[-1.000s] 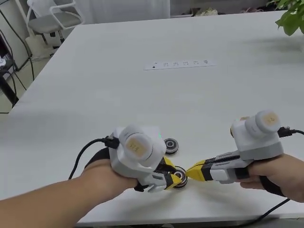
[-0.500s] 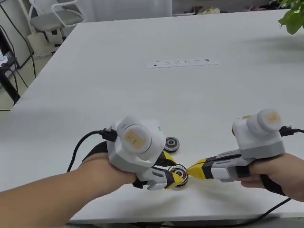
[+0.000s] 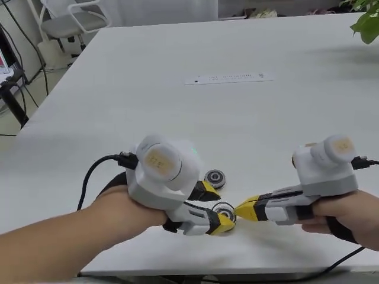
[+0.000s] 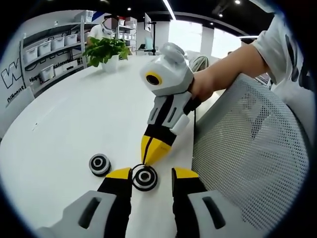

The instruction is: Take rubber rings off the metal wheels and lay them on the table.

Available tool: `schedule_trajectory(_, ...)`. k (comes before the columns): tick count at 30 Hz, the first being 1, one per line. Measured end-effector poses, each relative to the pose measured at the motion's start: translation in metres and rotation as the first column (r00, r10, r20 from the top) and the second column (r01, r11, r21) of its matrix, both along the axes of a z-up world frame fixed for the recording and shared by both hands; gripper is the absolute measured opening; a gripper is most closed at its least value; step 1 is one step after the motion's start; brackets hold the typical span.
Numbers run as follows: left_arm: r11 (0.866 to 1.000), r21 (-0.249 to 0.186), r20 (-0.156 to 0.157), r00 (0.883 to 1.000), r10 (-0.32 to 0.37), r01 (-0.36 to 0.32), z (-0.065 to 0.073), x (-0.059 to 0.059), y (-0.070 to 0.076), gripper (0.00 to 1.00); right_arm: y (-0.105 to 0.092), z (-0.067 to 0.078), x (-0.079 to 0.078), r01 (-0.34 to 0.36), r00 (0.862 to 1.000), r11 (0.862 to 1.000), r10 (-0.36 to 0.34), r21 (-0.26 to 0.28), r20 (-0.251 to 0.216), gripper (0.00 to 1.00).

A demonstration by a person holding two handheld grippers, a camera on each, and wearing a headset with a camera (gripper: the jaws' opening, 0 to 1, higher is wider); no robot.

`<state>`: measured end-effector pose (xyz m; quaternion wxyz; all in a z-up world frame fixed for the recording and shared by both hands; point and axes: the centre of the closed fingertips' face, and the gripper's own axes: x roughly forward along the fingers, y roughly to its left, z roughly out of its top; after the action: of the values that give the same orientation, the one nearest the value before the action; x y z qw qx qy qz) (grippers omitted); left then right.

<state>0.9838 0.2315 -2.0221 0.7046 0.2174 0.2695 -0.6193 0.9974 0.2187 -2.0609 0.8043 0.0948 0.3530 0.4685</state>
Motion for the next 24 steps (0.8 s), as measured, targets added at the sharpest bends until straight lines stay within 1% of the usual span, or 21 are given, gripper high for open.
schedule_trajectory(5,0.999,-0.03,-0.001,1.0,0.023,-0.023,0.013,0.001,0.005,0.3,0.0,0.0,0.0,0.0,1.0,1.0,0.0,0.0,-0.002,0.0)
schedule_trajectory(8,0.998,-0.049,0.005,0.999,0.037,-0.037,0.021,0.002,0.01,0.31,0.0,0.001,0.0,0.001,1.0,1.0,-0.001,-0.001,-0.004,0.0)
schedule_trajectory(19,0.991,-0.087,0.006,0.995,0.101,-0.1,0.036,0.008,0.032,0.33,0.0,0.002,-0.002,0.002,1.0,1.0,-0.002,0.005,-0.01,0.0)
schedule_trajectory(24,0.986,-0.108,0.004,0.992,0.126,-0.124,0.043,0.01,0.038,0.34,0.0,0.003,-0.002,0.004,1.0,1.0,-0.004,0.008,-0.011,0.0)
